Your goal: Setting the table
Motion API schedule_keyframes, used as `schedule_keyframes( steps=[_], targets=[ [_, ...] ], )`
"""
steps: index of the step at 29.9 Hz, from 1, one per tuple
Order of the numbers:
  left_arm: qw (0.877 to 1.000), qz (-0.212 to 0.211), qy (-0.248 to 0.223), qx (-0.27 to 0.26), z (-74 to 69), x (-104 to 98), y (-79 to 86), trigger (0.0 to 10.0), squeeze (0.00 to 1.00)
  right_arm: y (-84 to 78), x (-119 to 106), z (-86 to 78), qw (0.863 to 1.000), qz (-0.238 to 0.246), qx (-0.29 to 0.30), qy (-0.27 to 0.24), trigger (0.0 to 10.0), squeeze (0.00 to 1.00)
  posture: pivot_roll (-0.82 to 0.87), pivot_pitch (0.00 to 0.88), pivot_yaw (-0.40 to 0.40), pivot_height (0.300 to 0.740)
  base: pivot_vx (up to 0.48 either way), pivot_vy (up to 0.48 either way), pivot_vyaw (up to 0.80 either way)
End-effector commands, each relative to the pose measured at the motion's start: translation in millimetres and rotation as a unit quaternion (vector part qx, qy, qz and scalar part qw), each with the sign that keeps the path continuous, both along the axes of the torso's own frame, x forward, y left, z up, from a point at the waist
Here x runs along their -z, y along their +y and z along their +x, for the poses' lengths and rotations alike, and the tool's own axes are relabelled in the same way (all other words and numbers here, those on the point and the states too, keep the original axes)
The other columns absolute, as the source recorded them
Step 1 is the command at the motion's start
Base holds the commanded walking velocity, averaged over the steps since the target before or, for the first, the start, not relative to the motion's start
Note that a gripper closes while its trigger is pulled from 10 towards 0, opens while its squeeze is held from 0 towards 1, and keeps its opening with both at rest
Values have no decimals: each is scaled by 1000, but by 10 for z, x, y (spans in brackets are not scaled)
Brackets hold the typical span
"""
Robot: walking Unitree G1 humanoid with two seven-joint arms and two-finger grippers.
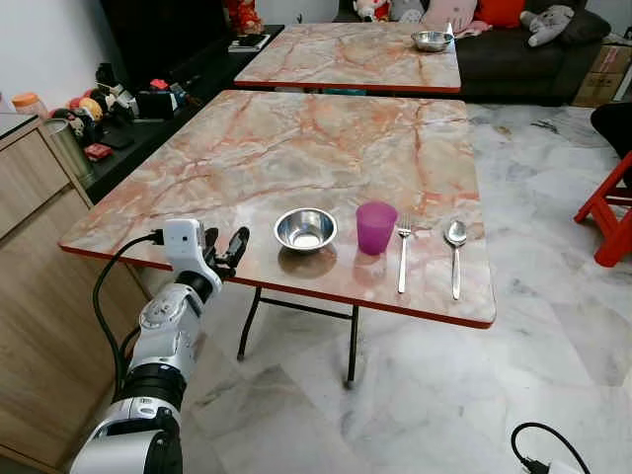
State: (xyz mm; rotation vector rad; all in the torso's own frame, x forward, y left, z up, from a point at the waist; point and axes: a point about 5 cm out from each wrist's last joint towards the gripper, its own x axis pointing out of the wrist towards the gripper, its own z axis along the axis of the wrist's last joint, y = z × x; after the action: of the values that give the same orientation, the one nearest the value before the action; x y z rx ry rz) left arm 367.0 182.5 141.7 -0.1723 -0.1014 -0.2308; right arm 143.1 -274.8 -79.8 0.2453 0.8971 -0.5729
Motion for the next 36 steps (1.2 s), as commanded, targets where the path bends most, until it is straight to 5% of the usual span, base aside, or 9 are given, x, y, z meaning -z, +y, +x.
schedule_keyframes(
  steps=[1, 36],
  targets=[
    [1000, 0, -7, 3, 0, -55, 36, 10000, 0, 18, 14, -24, 1000, 3, 5, 0, 10000, 0, 12, 29, 60, 740, 0, 0, 0],
    [1000, 4, -12, 24, 23, -139, -16, 10000, 0, 16, 8, -6, 1000, 2, 2, 1, 10000, 0, 22, 54, 61, 740, 246, 0, 0]
  ],
)
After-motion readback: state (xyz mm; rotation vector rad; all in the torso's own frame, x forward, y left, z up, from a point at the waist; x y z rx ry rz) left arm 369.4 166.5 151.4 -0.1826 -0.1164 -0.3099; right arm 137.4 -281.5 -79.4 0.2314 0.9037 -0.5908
